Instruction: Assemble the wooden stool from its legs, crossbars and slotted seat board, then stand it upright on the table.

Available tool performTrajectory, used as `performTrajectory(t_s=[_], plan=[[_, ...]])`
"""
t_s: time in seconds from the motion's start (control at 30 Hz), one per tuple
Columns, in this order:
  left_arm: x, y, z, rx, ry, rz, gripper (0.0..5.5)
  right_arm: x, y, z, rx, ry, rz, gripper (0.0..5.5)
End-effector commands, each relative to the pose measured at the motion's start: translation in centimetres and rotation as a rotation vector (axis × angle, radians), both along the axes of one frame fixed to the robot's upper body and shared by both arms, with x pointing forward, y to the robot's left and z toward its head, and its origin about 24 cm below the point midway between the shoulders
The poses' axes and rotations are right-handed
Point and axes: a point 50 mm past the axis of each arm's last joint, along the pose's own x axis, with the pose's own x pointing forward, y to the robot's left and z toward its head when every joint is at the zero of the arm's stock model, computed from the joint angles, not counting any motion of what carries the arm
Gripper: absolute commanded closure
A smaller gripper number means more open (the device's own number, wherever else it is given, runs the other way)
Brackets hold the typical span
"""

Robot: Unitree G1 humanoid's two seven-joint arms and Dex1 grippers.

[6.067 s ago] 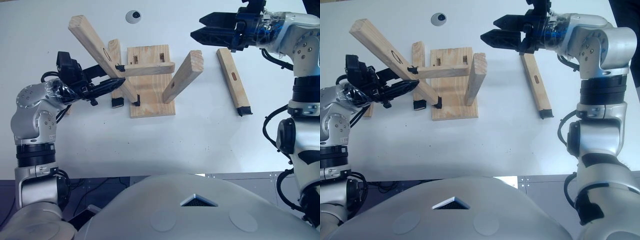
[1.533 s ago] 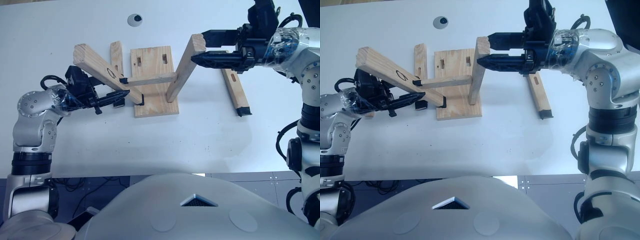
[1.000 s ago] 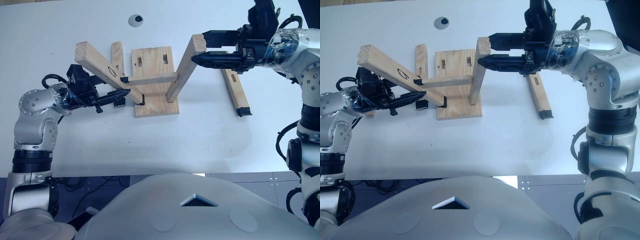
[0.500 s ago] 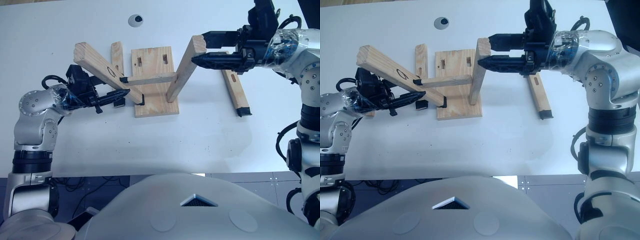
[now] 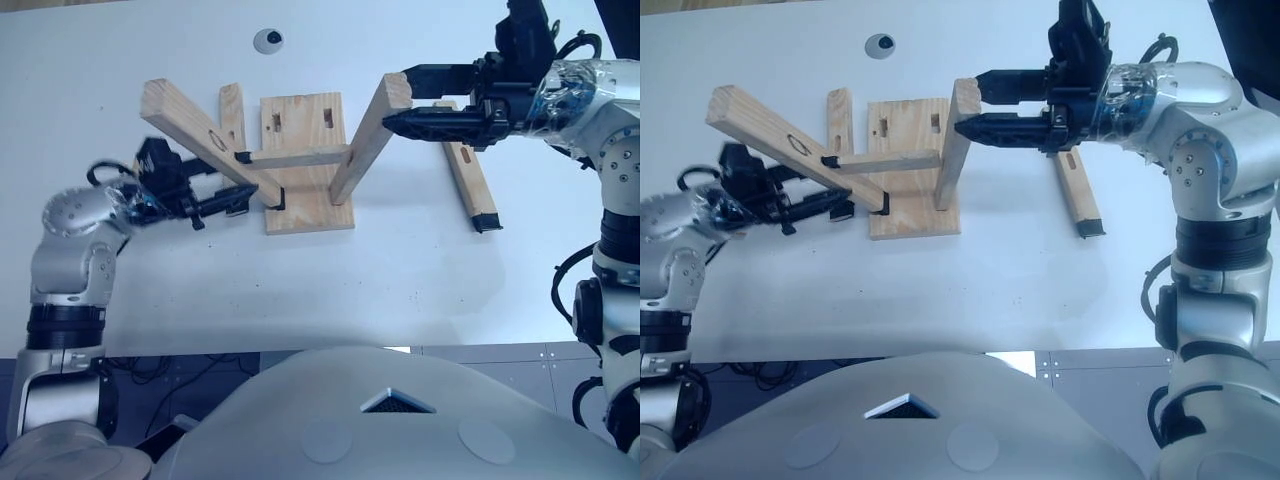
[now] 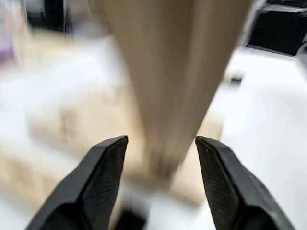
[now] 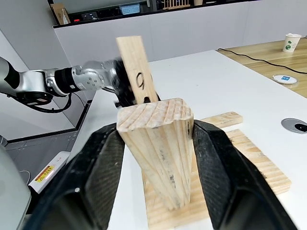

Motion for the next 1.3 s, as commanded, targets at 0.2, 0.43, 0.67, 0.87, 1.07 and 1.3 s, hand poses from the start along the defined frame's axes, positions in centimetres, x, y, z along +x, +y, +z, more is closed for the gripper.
performTrajectory(t_s=[0.2, 0.43, 0.67, 0.87, 1.07, 1.3], plan=[[0.5, 0.0, 0.7, 0.005, -0.023, 0.000, 1.56, -0.1, 0.3, -0.3, -0.002, 0.018, 0.013, 3.35], [0.1, 1.8, 1.9, 0.026, 0.036, 0.012, 0.62, -0.5, 0.2, -0.3, -0.001, 0.023, 0.022, 3.35], [-0.5, 3.8, 11.7, 0.162, 0.020, -0.182, 0.47, -0.8, 0.0, -0.6, 0.000, 0.025, 0.000, 3.35], [1.2, 1.0, 23.0, 0.170, -0.361, -0.296, 0.47, -1.1, 0.0, -0.8, 0.006, 0.023, -0.021, 3.35], [3.4, -7.5, 24.8, 0.135, -0.475, -0.435, 0.47, -1.2, 0.0, -0.8, 0.008, 0.018, -0.035, 3.35], [5.4, -12.1, 20.5, 0.445, -0.243, -0.499, 0.47, -1.2, 0.1, -1.0, 0.007, 0.020, -0.047, 3.35]])
